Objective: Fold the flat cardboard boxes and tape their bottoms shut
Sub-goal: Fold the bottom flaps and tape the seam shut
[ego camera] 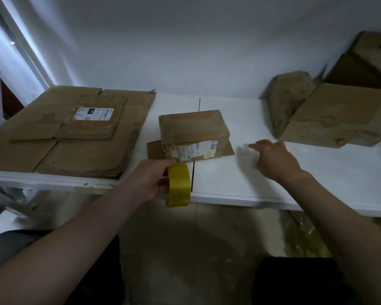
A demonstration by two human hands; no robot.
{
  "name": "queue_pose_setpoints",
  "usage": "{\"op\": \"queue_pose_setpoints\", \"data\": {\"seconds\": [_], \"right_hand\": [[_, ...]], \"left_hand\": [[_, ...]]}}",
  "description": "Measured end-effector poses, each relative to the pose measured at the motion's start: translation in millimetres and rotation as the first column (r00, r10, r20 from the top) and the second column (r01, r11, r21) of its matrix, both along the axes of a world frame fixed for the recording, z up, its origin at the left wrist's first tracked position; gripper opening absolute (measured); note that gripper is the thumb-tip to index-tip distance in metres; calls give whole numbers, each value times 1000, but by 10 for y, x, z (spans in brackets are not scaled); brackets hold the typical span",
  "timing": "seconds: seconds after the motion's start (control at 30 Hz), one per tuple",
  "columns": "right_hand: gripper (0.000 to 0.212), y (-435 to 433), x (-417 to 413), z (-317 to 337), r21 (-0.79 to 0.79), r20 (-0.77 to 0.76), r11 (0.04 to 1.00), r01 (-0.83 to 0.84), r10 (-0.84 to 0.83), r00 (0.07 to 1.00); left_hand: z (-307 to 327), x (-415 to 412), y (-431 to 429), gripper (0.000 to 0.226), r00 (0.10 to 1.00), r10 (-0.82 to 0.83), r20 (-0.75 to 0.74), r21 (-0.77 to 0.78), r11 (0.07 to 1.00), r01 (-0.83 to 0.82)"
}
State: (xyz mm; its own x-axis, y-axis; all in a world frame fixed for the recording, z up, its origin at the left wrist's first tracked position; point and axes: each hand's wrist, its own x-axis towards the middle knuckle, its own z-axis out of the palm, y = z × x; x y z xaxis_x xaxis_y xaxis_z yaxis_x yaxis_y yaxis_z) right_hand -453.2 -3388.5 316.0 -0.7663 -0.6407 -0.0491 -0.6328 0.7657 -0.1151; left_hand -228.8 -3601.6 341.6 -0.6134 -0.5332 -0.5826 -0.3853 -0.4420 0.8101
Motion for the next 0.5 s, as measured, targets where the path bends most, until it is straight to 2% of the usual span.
{"op": "queue_pose_setpoints", "data": {"seconds": [0.07, 0.17, 0.23, 0.33, 0.43, 0.5], "right_hand": [[61, 118, -43, -79, 120, 99, 993, 6, -18, 995], [58, 204, -104, -214, 184, 110, 982, -54, 34, 993], [46, 228, -155, -303, 150, 60, 986, -73, 65, 996], [15, 201, -177, -318, 56, 25, 997, -51, 50, 998], [17, 172, -132, -257, -47, 153, 999, 28, -20, 988], [13, 162, -58, -196, -105, 199, 994, 29, -8, 980]], "left_hand": [[12, -9, 38, 25, 1000, 14, 6, -6, 1000, -14], [17, -8, 90, 20, 999, 41, 3, -17, 999, -41], [15, -9, 126, 23, 998, 59, -9, -18, 998, -59], [20, -1, 171, 26, 996, 81, -26, -16, 997, -82], [8, 9, 173, 29, 996, 86, -29, -21, 996, -86], [4, 18, 171, 31, 996, 87, -29, -22, 996, -88]]}}
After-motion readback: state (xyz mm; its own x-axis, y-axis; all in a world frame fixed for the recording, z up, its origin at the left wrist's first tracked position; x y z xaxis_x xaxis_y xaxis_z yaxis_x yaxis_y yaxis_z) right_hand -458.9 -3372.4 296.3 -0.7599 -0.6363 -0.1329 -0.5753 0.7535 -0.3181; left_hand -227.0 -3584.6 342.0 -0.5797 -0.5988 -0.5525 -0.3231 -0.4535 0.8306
